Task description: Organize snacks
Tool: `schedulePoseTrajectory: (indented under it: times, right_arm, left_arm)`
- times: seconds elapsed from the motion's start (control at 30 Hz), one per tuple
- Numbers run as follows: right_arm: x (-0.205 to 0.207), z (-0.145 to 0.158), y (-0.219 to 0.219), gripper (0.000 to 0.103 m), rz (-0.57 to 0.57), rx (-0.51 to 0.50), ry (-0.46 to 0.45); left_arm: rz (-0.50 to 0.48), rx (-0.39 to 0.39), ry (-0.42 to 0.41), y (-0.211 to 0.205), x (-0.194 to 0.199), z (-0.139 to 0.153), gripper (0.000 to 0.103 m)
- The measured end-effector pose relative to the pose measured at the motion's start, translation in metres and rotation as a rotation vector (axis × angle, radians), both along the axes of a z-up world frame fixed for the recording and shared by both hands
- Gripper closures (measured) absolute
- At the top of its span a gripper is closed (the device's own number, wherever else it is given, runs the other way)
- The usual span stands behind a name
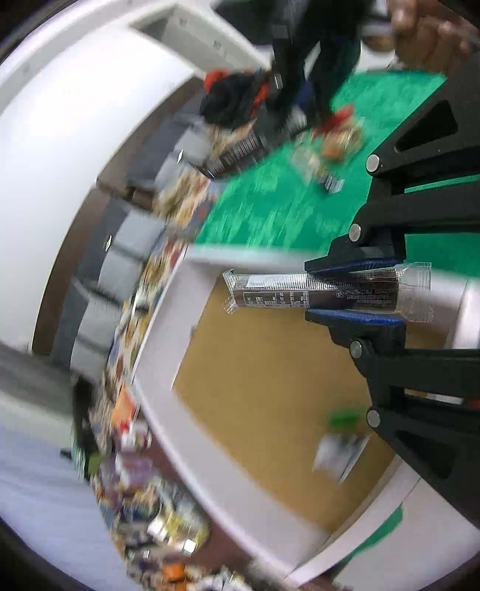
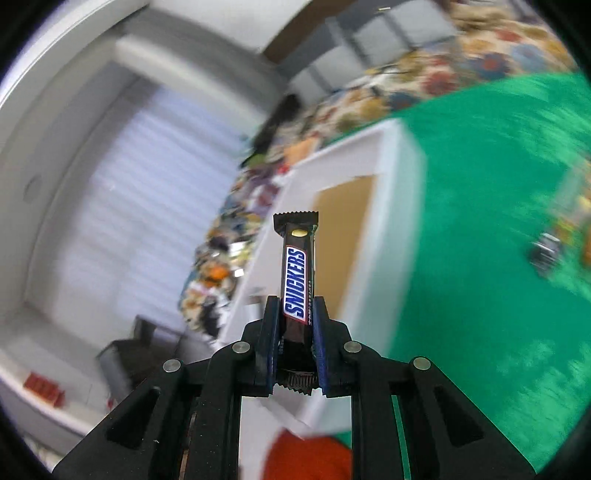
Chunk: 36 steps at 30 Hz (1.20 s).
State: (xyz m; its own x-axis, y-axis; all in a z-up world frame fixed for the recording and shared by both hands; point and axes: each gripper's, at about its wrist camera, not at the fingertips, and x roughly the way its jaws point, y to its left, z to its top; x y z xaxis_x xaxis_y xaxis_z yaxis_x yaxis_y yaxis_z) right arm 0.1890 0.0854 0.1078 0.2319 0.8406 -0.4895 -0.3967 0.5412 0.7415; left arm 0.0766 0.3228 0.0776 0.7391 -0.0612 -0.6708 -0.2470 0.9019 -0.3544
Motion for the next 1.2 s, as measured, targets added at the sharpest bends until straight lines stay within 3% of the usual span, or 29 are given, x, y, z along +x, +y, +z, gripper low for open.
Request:
schedulePoseTrajectory:
  times: [0.07, 0.1, 0.2, 0.23, 0.3, 0.4, 0.57, 0.63, 0.77, 0.83, 0.93, 1.1, 1.2]
  right_arm:
    - [0.002, 0.005, 0.039, 0.085, 0.035, -0.007, -0.023]
    - [0.005, 0.004, 0.059, 0.082, 0.050, -0.019, -0.027]
    - [0.010, -0.005, 0.084, 0.059, 0.050, -0.101, -0.052]
    - [0.009, -0.009, 0.082, 0.057, 0.039, -0.120, -0.058]
    - [0.001, -0.018, 0.061, 0.056, 0.020, -0.135, -0.067]
    - [-0.009, -0.036, 0.021, 0.047, 0.007, -0.218, -0.117]
    - [-0.049, -0.091, -0.066, 0.045, -0.041, -0.529, -0.304]
    - [-0.060, -0.112, -0.108, 0.045, -0.090, -0.615, -0.309]
    - [-0.070, -0.143, -0.205, 0.044, -0.262, -0.764, -0.295]
    - [-0.069, -0.152, -0.248, 0.044, -0.352, -0.833, -0.289]
    - [-0.067, -0.161, -0.305, 0.041, -0.467, -0.891, -0.258]
    - [-0.056, -0.167, -0.359, 0.041, -0.618, -0.868, -0.169]
    - [-0.054, -0.168, -0.370, 0.038, -0.650, -0.855, -0.153]
  left_arm:
    - [0.037, 0.036, 0.060, 0.024, 0.012, -0.011, 0.085]
    - [0.048, 0.043, 0.090, 0.031, 0.015, -0.018, 0.076]
    - [0.083, 0.054, 0.187, 0.051, 0.024, -0.039, 0.022]
    - [0.112, 0.074, 0.191, 0.056, 0.020, -0.043, 0.020]
    - [0.134, 0.098, 0.178, 0.055, 0.012, -0.045, 0.020]
    - [0.177, 0.147, 0.138, 0.044, 0.006, -0.041, 0.020]
    - [0.048, 0.111, 0.021, -0.002, 0.019, -0.029, 0.020]
    - [-0.016, 0.178, 0.024, -0.027, 0.034, -0.030, 0.019]
    - [-0.111, 0.380, 0.155, -0.075, 0.063, -0.059, 0.019]
    - [-0.143, 0.455, 0.175, -0.091, 0.066, -0.063, 0.019]
    - [-0.175, 0.523, 0.184, -0.107, 0.061, -0.063, 0.019]
    - [-0.179, 0.482, 0.219, -0.105, 0.052, -0.066, 0.019]
    - [-0.094, 0.549, 0.147, -0.113, 0.041, -0.048, 0.019]
